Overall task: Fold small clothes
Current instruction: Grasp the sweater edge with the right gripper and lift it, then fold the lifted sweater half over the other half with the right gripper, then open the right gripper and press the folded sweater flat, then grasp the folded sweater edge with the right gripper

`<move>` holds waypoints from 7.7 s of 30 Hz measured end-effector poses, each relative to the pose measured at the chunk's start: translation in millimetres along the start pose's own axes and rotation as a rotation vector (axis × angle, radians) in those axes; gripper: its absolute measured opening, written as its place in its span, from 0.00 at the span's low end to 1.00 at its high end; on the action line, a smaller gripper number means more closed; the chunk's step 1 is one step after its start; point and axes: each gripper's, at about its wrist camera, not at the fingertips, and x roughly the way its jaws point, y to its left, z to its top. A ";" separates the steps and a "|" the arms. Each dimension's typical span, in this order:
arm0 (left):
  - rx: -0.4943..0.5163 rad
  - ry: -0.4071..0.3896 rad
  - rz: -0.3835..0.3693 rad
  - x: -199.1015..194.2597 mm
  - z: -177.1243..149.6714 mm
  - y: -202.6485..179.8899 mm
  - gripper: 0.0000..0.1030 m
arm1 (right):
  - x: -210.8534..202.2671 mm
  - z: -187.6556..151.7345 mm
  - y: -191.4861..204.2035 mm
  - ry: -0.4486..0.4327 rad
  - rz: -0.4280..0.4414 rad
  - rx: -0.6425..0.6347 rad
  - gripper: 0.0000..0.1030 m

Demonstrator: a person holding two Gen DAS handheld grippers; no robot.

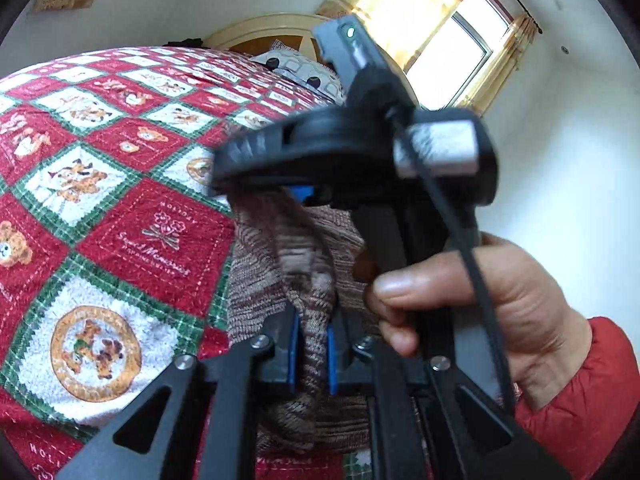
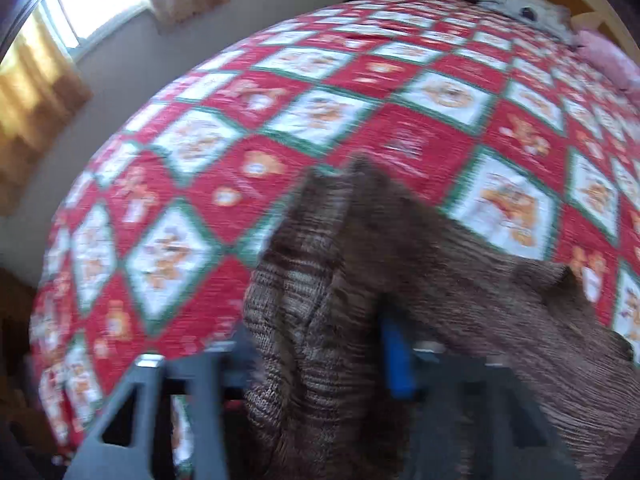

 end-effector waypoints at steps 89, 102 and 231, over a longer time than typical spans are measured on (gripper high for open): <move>0.371 0.245 0.131 21.5 -43.2 -66.0 0.88 | -191.2 -370.9 -155.7 -0.451 0.188 0.915 0.10; 0.272 0.113 0.051 19.8 6.7 -67.1 0.88 | -261.3 -234.8 -176.3 -0.504 -0.212 0.430 0.76; 0.288 0.306 0.034 125.1 -11.6 -117.7 0.61 | -150.3 -250.0 -196.4 -0.379 -0.216 0.570 0.42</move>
